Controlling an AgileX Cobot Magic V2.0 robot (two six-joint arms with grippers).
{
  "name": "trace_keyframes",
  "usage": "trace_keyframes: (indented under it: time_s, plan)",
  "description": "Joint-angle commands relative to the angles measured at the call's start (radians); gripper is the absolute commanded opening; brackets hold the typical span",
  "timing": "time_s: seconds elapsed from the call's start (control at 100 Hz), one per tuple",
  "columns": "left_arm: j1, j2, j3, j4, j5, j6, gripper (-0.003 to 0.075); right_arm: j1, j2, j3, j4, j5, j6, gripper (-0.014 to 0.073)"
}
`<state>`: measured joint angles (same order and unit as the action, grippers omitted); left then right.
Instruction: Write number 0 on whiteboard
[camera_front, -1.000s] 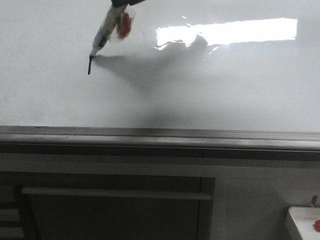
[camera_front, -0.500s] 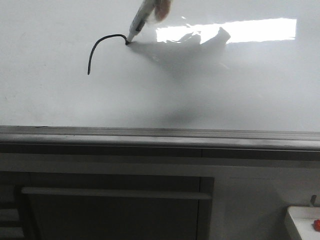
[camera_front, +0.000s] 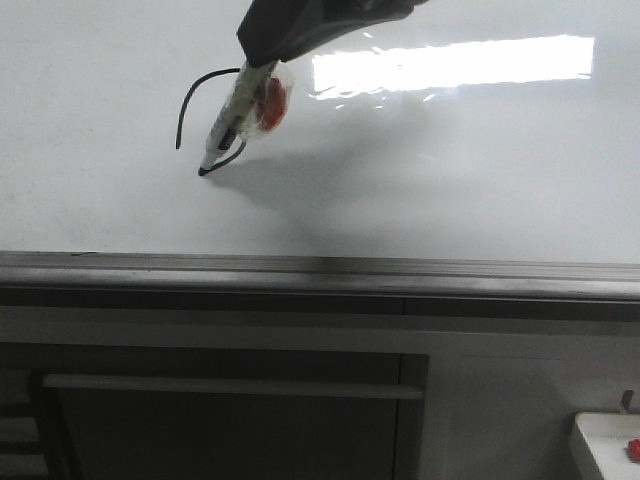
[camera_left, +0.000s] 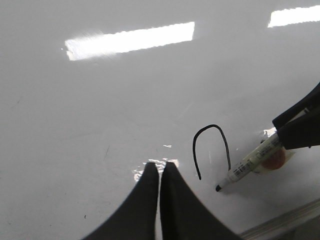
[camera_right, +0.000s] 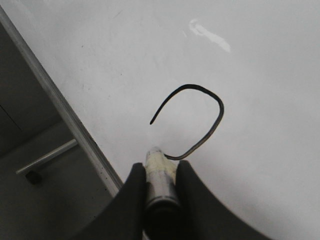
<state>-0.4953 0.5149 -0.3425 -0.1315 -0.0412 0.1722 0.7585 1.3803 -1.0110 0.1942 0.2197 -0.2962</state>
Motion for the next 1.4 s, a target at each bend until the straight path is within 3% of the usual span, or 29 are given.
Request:
trace_keyframes:
  time_s: [0.0,0.44,0.7,0.83,0.93,1.03,1.1,1.23,1.39]
  plan:
    - [0.000,0.008,-0.027,-0.007,-0.081,-0.007,-0.0020,-0.009,0.001,-0.045,-0.025,-0.083,-0.009,-0.0078]
    - [0.000,0.008,-0.027,-0.007,-0.081,-0.007,-0.0020,-0.002,0.022,-0.139,-0.045,-0.072,-0.009,-0.0078]
    - [-0.007,0.008,-0.027,0.001,-0.049,-0.007,-0.0020,0.077,-0.042,-0.137,-0.045,0.025,-0.053,-0.0078]
    - [-0.078,0.008,-0.027,0.025,-0.011,-0.007,-0.0013,0.101,-0.063,-0.137,-0.045,0.129,-0.054,-0.0078]
    - [-0.170,0.009,-0.027,0.113,-0.011,-0.007,0.0086,0.123,-0.074,-0.137,-0.045,0.183,-0.062,-0.0078]
    - [-0.264,0.033,-0.027,0.185,-0.014,-0.007,0.0316,0.142,-0.080,-0.137,-0.045,0.201,-0.067,-0.0078]
    - [-0.316,0.066,-0.027,0.203,-0.016,-0.007,0.0413,0.154,-0.080,-0.137,-0.045,0.203,-0.077,-0.0078]
    - [-0.358,0.163,-0.027,0.244,-0.034,-0.007,0.0416,0.175,-0.089,-0.137,-0.045,0.214,-0.077,-0.0078]
    - [-0.355,0.298,-0.027,0.281,-0.160,-0.007,0.0395,0.203,-0.110,-0.137,-0.045,0.210,-0.077,-0.0078]
